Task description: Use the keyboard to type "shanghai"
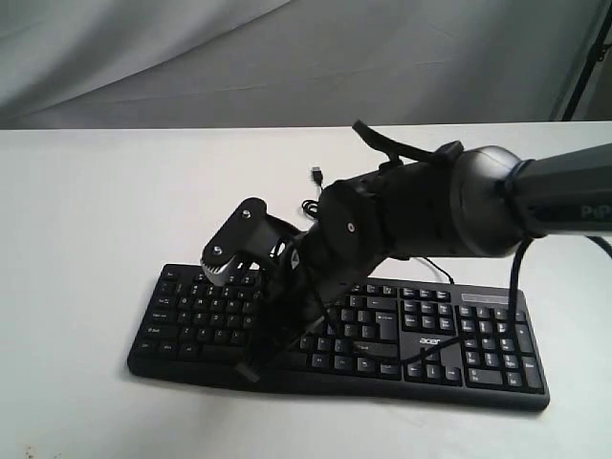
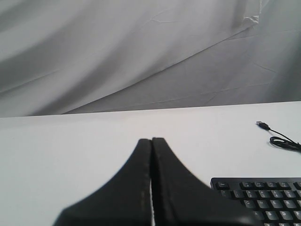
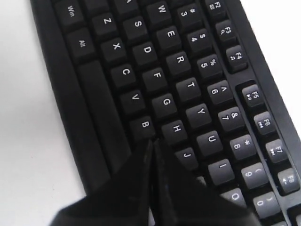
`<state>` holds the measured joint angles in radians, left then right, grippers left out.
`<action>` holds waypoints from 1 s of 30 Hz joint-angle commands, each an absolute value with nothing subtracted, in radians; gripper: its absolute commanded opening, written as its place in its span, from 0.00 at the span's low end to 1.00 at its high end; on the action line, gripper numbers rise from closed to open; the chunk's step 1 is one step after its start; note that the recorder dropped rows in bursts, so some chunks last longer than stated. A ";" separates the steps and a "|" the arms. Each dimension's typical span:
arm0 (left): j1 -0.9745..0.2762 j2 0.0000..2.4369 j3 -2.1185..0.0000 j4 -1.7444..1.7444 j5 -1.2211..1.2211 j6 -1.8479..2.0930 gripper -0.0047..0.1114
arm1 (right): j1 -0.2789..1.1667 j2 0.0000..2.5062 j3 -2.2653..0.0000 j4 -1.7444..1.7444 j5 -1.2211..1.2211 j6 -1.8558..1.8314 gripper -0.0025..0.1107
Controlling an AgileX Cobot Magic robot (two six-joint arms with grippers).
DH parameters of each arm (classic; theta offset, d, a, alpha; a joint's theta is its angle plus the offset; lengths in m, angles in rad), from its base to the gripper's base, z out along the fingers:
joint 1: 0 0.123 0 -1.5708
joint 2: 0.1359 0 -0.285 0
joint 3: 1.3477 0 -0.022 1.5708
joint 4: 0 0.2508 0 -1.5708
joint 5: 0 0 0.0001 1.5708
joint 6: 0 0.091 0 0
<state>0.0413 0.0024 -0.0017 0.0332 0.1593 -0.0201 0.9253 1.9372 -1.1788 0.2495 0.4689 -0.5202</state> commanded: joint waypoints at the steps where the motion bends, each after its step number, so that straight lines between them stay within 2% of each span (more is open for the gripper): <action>1: 0.035 0.000 0.000 0.033 0.153 -0.023 0.04 | 0.917 1.946 -1.171 0.275 0.421 -0.526 0.02; 30: 0.035 0.000 0.000 0.033 0.153 -0.023 0.04 | 0.917 2.007 -1.178 0.283 0.406 -0.526 0.02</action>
